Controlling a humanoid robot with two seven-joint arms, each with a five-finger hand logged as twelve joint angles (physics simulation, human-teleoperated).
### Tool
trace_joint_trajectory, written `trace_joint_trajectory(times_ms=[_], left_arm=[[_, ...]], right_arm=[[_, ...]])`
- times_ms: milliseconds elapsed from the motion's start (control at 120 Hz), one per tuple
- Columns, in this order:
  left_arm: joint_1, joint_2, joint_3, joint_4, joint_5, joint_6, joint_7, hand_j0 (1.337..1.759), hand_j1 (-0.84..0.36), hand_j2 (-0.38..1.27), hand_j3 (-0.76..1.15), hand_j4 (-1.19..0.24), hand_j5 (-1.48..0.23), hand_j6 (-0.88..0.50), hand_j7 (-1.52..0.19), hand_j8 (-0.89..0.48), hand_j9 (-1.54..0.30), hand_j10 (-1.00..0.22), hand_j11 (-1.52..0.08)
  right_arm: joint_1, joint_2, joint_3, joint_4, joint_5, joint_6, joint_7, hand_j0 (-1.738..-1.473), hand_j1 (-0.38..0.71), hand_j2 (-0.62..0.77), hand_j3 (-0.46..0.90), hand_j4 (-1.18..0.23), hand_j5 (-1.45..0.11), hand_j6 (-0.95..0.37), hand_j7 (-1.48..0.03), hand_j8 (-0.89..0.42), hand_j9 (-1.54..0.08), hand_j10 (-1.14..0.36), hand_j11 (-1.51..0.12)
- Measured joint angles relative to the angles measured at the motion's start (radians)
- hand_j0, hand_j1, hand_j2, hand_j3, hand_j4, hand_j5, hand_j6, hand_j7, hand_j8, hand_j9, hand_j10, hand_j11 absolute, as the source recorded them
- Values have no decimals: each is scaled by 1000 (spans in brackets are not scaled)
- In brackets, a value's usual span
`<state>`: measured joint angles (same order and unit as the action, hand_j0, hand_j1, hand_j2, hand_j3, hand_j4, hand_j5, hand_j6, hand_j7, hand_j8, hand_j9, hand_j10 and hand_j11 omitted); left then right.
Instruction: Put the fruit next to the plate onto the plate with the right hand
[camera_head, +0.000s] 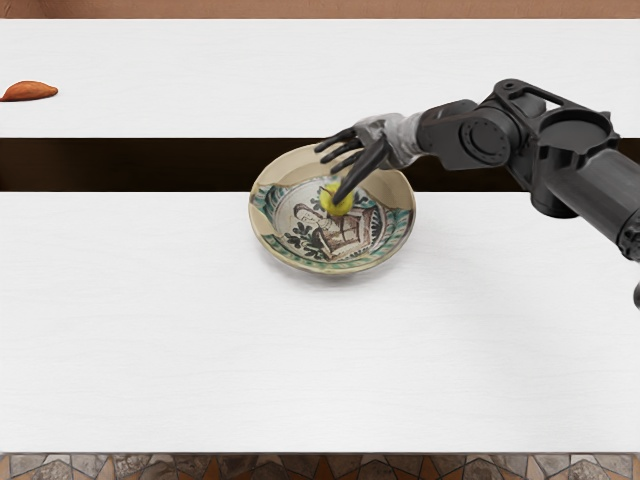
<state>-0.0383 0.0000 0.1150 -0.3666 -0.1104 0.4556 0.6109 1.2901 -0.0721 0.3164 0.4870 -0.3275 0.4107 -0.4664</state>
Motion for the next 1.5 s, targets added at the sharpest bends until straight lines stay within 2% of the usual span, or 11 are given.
trace_joint_trajectory(times_ms=[125, 200, 317, 425, 558, 683, 850, 1017, 1267, 1500], left_arm=[[0, 0, 0, 0, 0, 0, 0, 1658, 335, 2, 0, -12, -15, -12, -15, -12, -15, -12, -15], [0, 0, 0, 0, 0, 0, 0, 1658, 335, 2, 0, -12, -15, -12, -15, -12, -15, -12, -15], [0, 0, 0, 0, 0, 0, 0, 1658, 335, 2, 0, -12, -15, -12, -15, -12, -15, -12, -15], [0, 0, 0, 0, 0, 0, 0, 1658, 335, 2, 0, -12, -15, -12, -15, -12, -15, -12, -15], [0, 0, 0, 0, 0, 0, 0, 1658, 335, 2, 0, -12, -15, -12, -15, -12, -15, -12, -15], [0, 0, 0, 0, 0, 0, 0, 1658, 335, 2, 0, -12, -15, -12, -15, -12, -15, -12, -15], [0, 0, 0, 0, 0, 0, 0, 1658, 335, 2, 0, -12, -15, -12, -15, -12, -15, -12, -15], [-1, 0, 0, 0, 0, 0, 0, 1658, 335, 2, 0, -12, -15, -12, -15, -12, -15, -12, -15], [-21, 0, 0, 0, 0, 0, 0, 1658, 335, 2, 0, -12, -15, -12, -15, -12, -15, -12, -15], [-21, 0, 0, 0, 0, 0, 0, 1658, 335, 2, 0, -12, -15, -12, -15, -12, -15, -12, -15]], right_arm=[[-3, -30, 9, -1, 20, 12, 0, -1658, -171, 119, 0, -185, -255, -146, -246, -130, -256, -173, -256], [-1, -80, 24, 0, 35, 86, 7, -1658, -226, 83, 0, -128, -176, -101, -171, -90, -177, -120, -177], [-17, -180, 121, 0, 54, 163, 83, -1658, -280, 47, 0, -72, -100, -57, -96, -51, -100, -67, -100], [-58, -222, 172, 1, 80, 187, 166, -1658, -308, 28, 0, -42, -59, -33, -57, -29, -59, -39, -59], [-126, -239, 192, 1, 119, 197, 207, -1658, -328, 15, 0, -22, -30, -16, -30, -15, -31, -20, -31], [-166, -276, 198, 1, 163, 199, 218, -1658, -338, 8, 0, -12, -16, -9, -16, -8, -17, -10, -17], [-263, -311, 263, 2, 217, 200, 222, -1658, -345, 4, 0, -5, -7, -3, -7, -3, -7, -4, -7], [-331, -415, 287, 9, 272, 200, 222, -1658, -347, 2, 0, -1, -3, 0, -3, 0, -3, -1, -3], [-380, -536, 306, 27, 306, 200, 223, -1658, -349, 2, 0, 0, -1, 2, -1, 2, -1, 1, -1], [-423, -598, 345, 36, 309, 200, 223, -1658, -349, 1, 0, 0, 0, 3, 0, 3, 0, 2, 0]])
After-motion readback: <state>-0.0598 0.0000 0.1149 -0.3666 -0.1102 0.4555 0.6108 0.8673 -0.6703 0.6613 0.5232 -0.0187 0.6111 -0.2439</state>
